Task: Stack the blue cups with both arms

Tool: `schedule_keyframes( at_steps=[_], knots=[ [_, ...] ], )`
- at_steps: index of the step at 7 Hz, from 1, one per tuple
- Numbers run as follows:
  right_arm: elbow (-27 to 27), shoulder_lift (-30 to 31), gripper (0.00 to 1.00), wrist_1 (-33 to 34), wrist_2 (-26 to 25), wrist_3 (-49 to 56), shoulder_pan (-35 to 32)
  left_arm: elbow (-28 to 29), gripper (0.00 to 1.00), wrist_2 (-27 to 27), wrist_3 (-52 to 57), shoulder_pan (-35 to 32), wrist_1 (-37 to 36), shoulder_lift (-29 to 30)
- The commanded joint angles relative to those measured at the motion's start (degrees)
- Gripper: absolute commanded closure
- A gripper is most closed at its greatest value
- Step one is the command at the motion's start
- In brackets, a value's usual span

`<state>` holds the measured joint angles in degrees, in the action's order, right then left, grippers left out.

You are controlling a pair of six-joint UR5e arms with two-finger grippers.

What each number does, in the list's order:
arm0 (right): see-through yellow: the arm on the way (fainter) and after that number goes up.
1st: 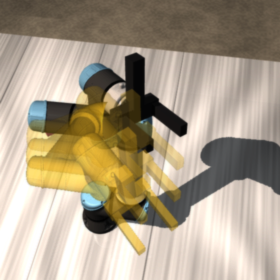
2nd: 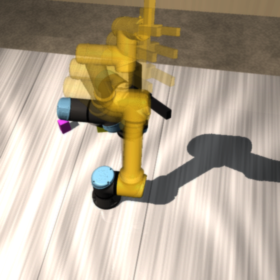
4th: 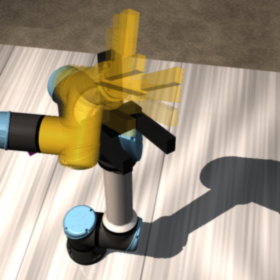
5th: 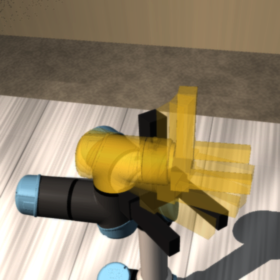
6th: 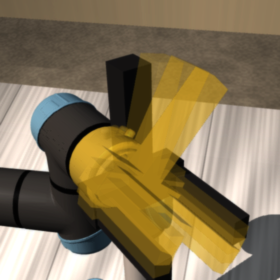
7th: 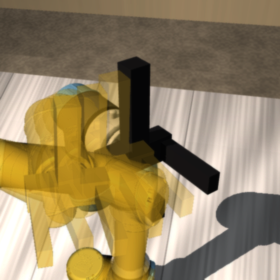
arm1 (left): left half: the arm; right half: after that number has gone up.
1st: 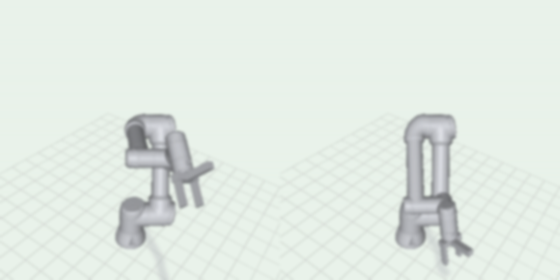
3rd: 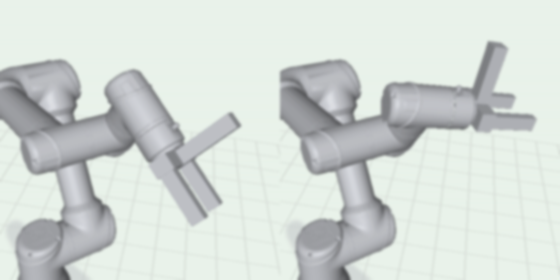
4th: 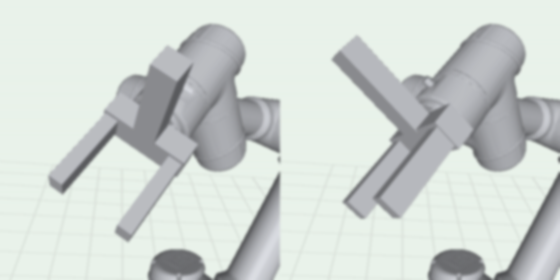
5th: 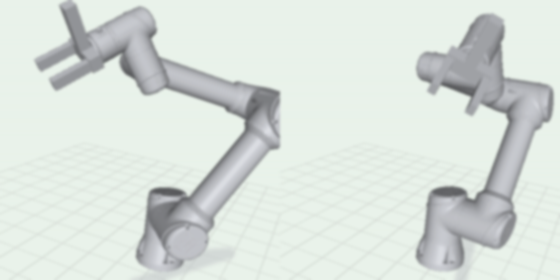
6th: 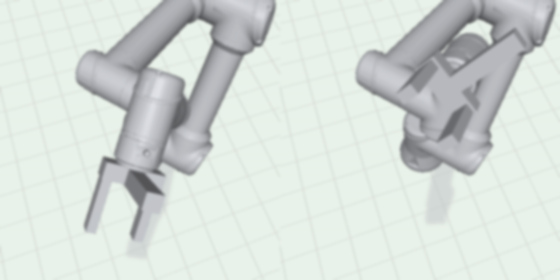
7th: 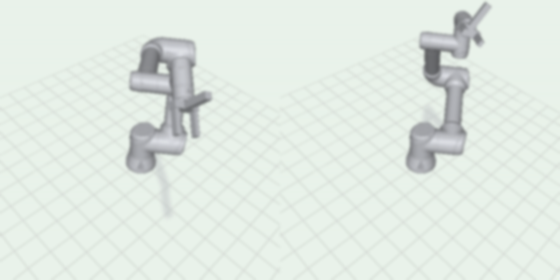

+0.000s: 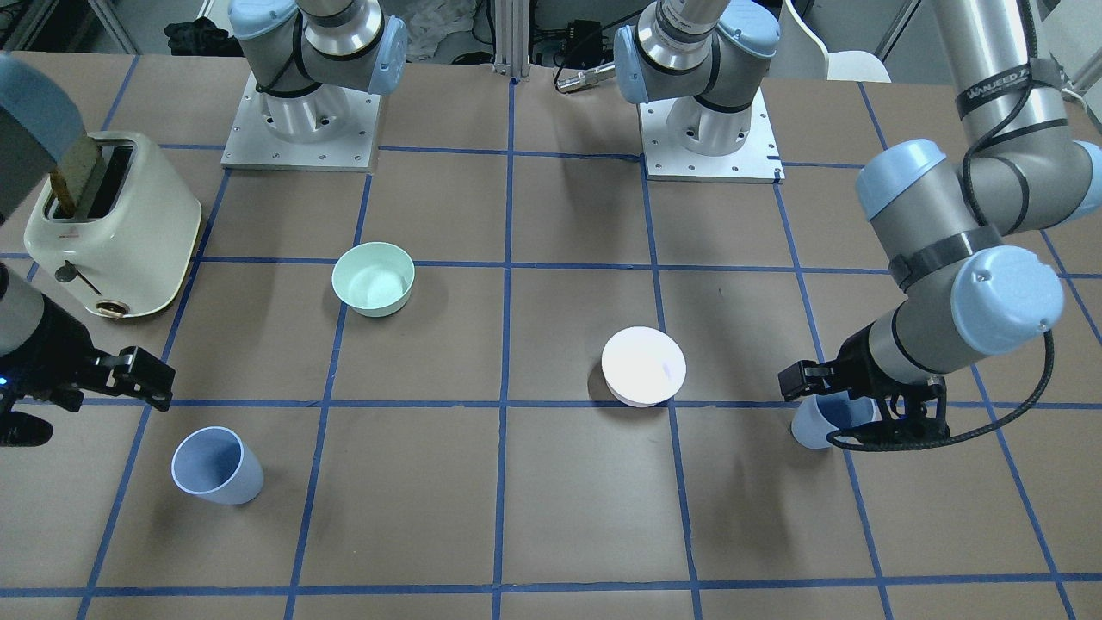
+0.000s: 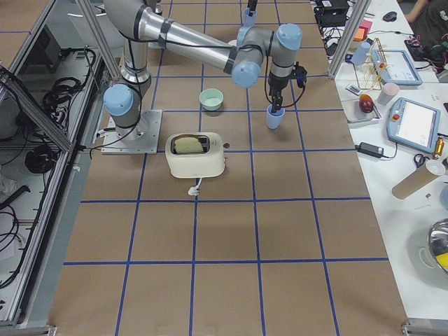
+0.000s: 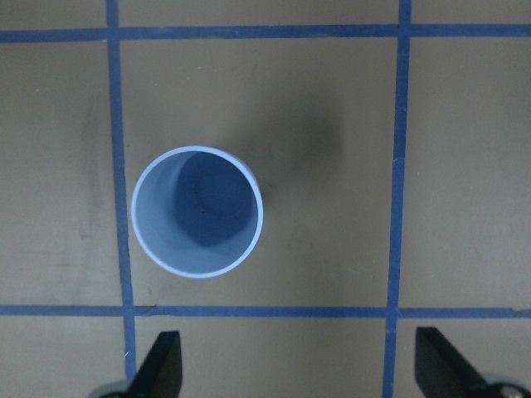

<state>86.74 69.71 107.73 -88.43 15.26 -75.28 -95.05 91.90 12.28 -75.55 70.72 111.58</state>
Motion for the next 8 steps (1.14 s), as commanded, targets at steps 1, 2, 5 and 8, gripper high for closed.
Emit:
schedule_keyframes(
  at_steps=[1, 2, 5, 8],
  knots=[
    [0.10, -4.49, 0.00, 7.63, 0.10, 0.30, -0.56, -1.81, 0.86, 1.09, 0.02, 0.14, -3.66, 1.45],
    [0.01, -5.54, 0.00, 8.02, 0.10, 0.29, -0.57, -1.72, 1.00, 1.09, -0.07, -0.03, -3.74, 1.45],
    [0.27, -8.45, 0.00, 7.76, 0.10, 0.65, -0.65, -0.14, 1.00, 1.00, 1.24, -1.17, -5.40, 1.63],
    [0.19, -10.03, 0.25, 7.85, 0.10, 0.65, -0.65, 11.00, 1.00, 0.65, -11.93, -19.05, -1.30, 2.58]
  ],
)
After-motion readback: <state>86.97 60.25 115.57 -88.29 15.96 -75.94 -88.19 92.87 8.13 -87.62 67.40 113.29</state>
